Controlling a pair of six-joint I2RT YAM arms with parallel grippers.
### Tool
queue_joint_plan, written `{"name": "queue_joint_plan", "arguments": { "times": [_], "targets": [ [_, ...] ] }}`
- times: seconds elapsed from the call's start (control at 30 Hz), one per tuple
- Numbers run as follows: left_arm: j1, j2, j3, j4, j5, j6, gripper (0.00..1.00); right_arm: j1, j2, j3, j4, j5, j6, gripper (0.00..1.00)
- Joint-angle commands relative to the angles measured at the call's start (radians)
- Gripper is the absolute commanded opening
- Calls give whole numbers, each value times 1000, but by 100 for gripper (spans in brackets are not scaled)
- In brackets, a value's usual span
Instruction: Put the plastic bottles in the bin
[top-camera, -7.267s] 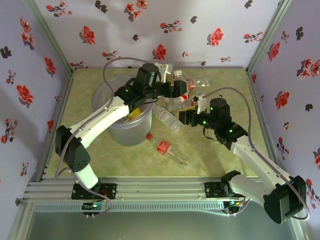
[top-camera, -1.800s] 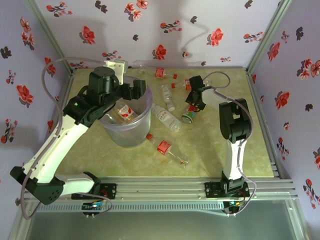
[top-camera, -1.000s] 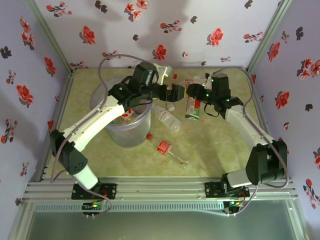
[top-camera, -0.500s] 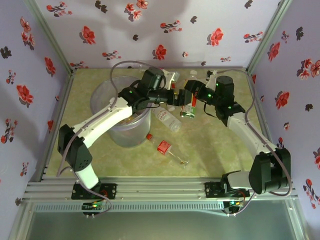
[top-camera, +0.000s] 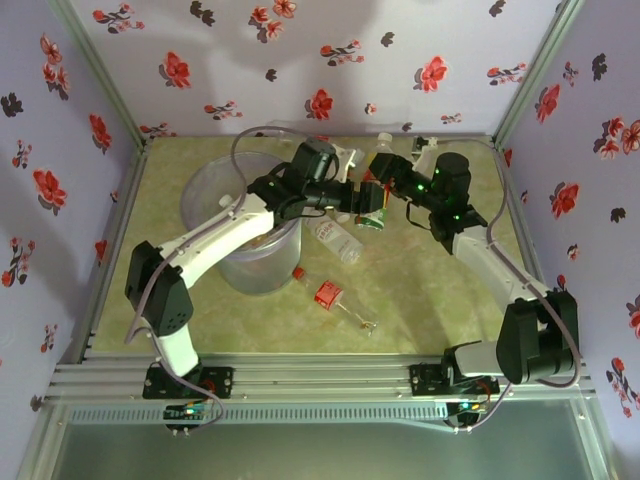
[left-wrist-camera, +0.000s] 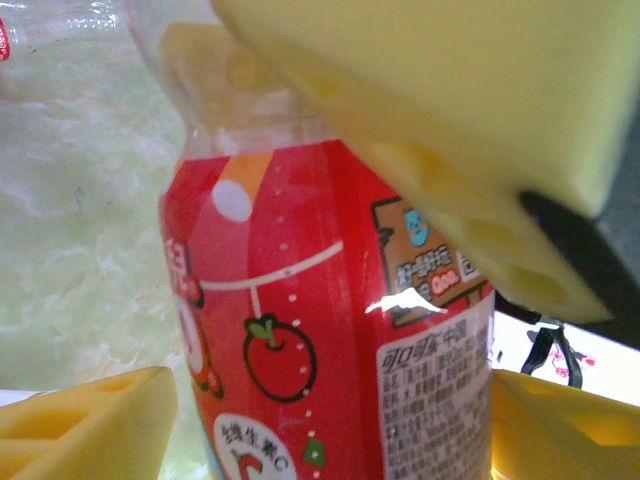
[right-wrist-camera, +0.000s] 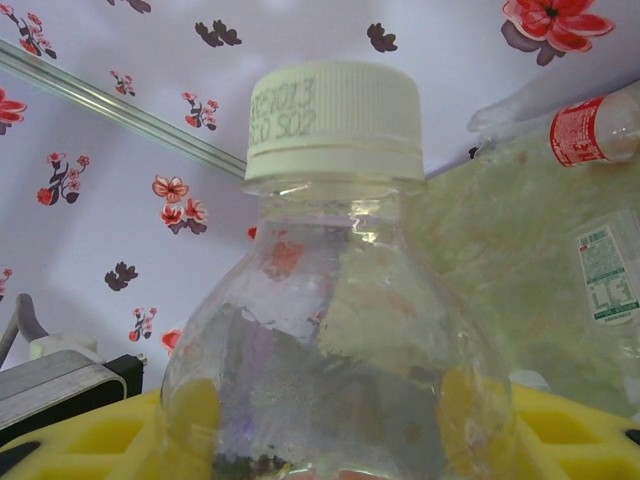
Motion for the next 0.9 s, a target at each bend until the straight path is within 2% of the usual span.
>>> {"name": "queue_joint_plan", "arguments": {
  "times": [0.0,0.17,0.3,0.57,0.73,0.87],
  "targets": [
    [-4,28,37,27,15,-11,74,-2,4,-4,81,-60,38,42],
    [-4,38,64,27,19,-11,62,-4,5,-2,79,-69,34,48],
    [2,38,101,-3,20,11,58,-13,-7,20,22,-64,-1,69],
    [24,34,162,-41,20,40,54,-92,-78,70,-122,-26,-61,99],
    [54,-12,184,-49,20,92,54,-172,-162,32,-162,46,-53,99],
    [112,-70,176,-51,25,122,53,-203,-209,-20,-170,88,-49,99]
  ]
}}
